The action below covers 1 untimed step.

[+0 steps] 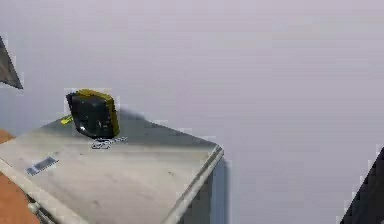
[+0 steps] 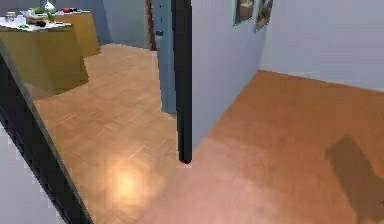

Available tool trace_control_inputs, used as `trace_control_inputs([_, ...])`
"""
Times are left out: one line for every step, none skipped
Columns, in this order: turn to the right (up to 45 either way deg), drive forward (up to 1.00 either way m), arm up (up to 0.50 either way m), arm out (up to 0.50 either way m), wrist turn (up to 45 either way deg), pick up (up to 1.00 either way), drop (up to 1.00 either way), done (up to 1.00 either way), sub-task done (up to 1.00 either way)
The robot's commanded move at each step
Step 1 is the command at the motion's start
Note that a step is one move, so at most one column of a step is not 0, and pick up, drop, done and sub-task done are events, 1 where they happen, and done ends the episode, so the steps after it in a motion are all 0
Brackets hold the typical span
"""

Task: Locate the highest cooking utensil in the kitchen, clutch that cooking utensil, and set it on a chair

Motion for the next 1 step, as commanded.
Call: trace_control_inputs([45.0, 0.00, 0.00, 0.00, 0.0, 0.00, 0.00, 0.00, 0.00])
